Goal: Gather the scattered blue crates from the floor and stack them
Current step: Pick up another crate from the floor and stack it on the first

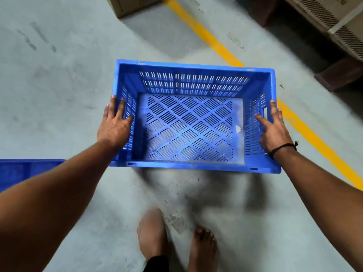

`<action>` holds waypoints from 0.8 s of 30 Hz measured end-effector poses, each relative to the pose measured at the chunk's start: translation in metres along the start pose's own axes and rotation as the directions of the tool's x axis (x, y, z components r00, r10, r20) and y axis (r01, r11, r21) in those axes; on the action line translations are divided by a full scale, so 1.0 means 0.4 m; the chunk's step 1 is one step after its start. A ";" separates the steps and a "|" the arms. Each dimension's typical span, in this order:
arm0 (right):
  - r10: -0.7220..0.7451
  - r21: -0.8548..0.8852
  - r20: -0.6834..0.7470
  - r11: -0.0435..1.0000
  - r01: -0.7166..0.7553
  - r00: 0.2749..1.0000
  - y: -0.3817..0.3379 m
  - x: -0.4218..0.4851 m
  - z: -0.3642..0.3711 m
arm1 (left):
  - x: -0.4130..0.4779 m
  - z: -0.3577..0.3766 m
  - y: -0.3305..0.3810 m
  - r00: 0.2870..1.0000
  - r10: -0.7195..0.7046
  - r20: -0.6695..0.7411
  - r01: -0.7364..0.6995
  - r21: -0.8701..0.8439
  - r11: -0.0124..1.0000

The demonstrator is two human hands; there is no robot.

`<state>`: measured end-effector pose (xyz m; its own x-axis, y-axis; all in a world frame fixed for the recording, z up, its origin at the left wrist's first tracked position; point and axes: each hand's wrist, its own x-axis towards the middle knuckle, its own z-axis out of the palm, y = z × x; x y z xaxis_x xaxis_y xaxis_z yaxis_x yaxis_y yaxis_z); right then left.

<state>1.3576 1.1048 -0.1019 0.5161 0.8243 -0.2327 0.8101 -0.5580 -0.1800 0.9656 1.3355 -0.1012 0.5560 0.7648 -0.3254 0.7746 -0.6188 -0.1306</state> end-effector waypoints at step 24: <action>0.468 0.358 0.061 0.814 -0.457 0.881 -0.025 -0.029 -0.003 | 0.142 -0.038 -0.033 0.989 -0.148 -0.018 0.121 -0.480 0.869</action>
<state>1.3439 1.1008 -0.0963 0.8173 0.4594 -0.3478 0.3240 -0.8655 -0.3819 0.9916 1.3899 -0.1037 0.4407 0.8510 -0.2856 0.8850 -0.3586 0.2971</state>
